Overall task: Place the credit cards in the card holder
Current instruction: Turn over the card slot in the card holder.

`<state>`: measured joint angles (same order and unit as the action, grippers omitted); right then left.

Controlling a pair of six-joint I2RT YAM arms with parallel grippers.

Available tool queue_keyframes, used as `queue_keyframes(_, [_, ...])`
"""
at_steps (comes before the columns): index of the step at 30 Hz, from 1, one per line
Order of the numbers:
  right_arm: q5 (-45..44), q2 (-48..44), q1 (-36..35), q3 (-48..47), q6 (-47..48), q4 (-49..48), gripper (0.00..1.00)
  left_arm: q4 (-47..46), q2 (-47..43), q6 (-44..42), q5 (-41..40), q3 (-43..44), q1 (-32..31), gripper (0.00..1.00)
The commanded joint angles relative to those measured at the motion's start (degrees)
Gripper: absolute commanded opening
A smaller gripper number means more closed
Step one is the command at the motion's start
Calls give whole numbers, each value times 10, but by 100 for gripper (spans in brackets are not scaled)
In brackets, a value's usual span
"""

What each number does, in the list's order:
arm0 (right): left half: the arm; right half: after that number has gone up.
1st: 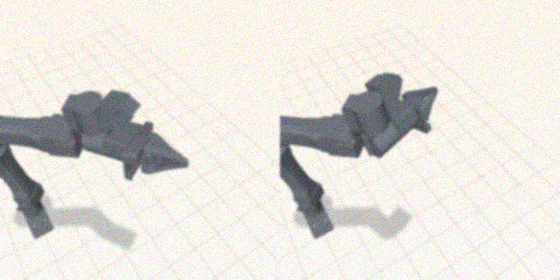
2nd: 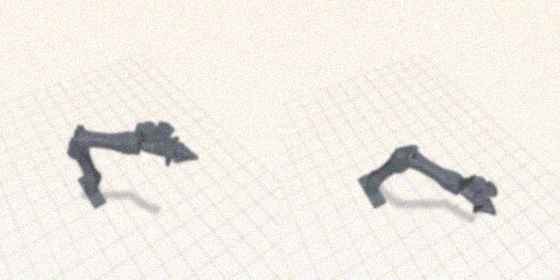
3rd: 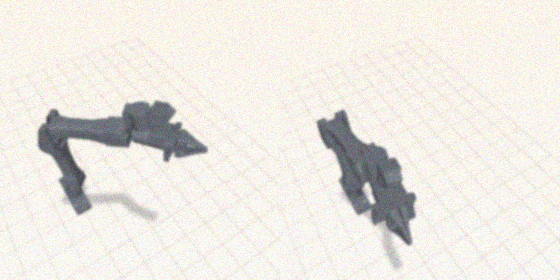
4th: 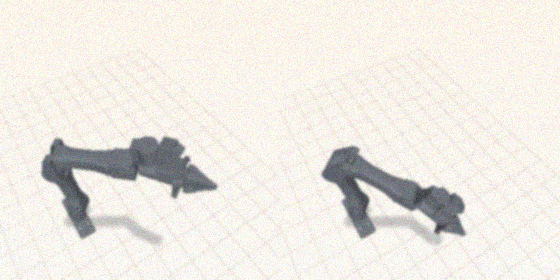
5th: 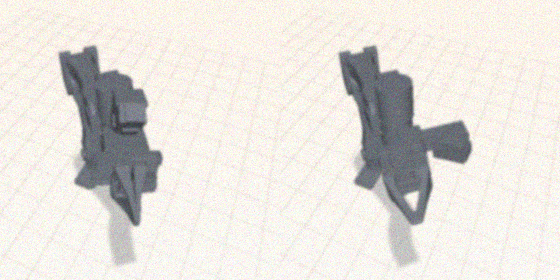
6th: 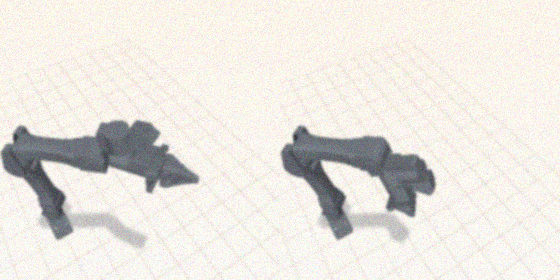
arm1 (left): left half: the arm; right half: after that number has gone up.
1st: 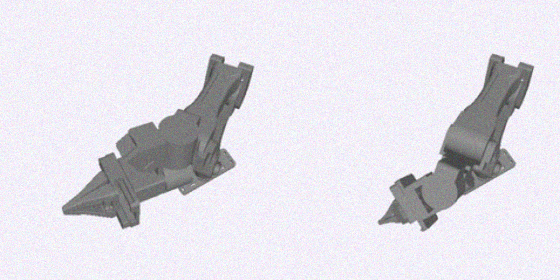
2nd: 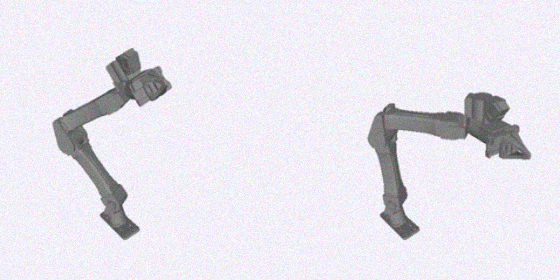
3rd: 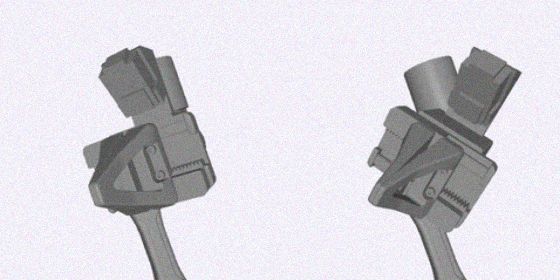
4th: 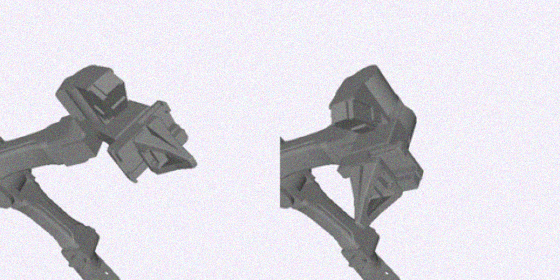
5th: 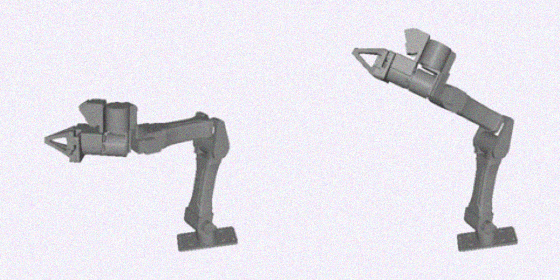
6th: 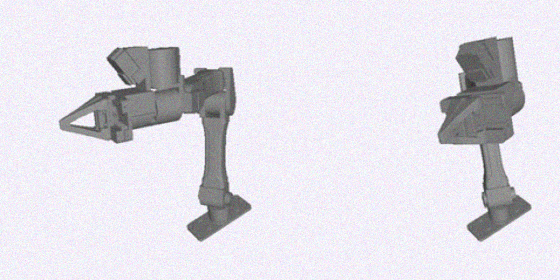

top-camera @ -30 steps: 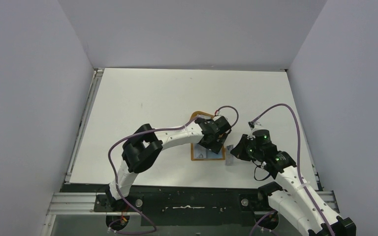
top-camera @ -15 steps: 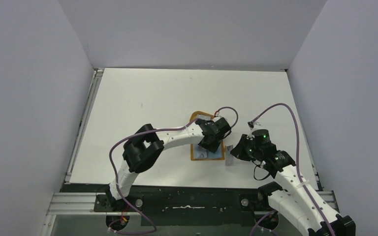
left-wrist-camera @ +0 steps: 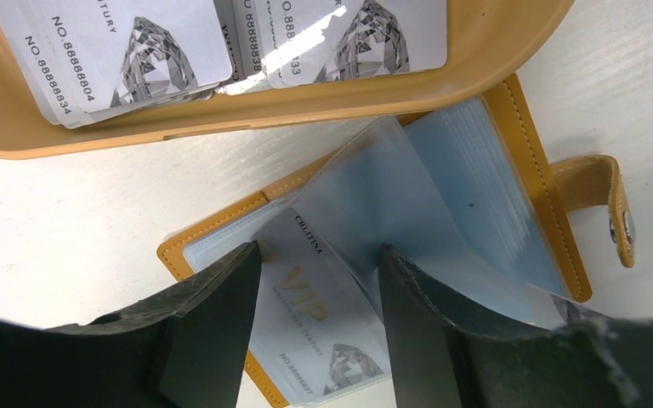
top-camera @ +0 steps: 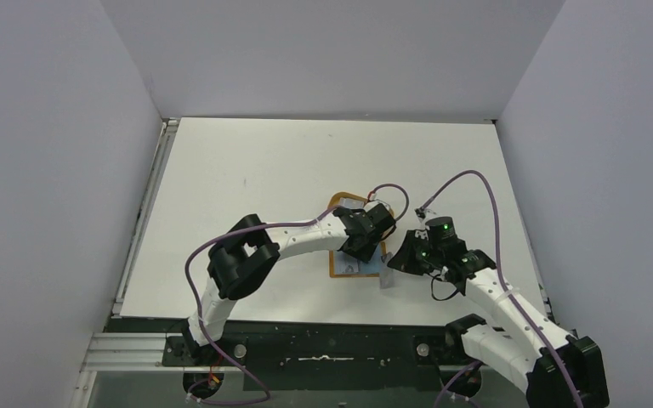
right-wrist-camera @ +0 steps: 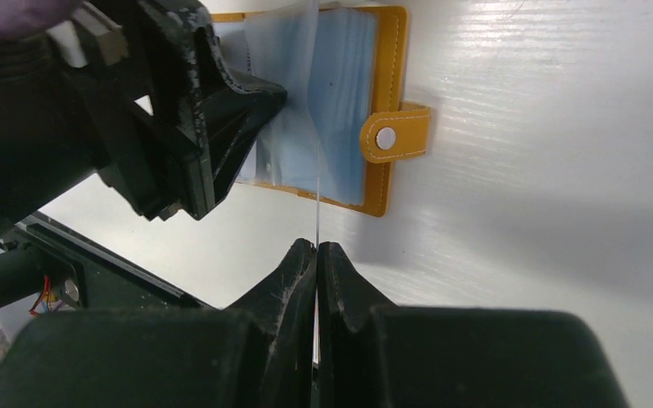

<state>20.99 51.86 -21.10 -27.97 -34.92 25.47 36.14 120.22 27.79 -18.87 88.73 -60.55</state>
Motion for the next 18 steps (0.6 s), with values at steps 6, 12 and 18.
queue_keyframes(6, [5, 39, 5, -28, 15, -54, 0, 7, 3, -7, 11, -34, 9, 46])
queue_keyframes(12, [5, 46, 18, -38, 21, -66, 0, 0, -3, -8, 11, -40, 9, 41])
queue_keyframes(18, [14, 53, 46, -53, 21, -93, 0, -4, -5, -8, 14, -44, 9, 38])
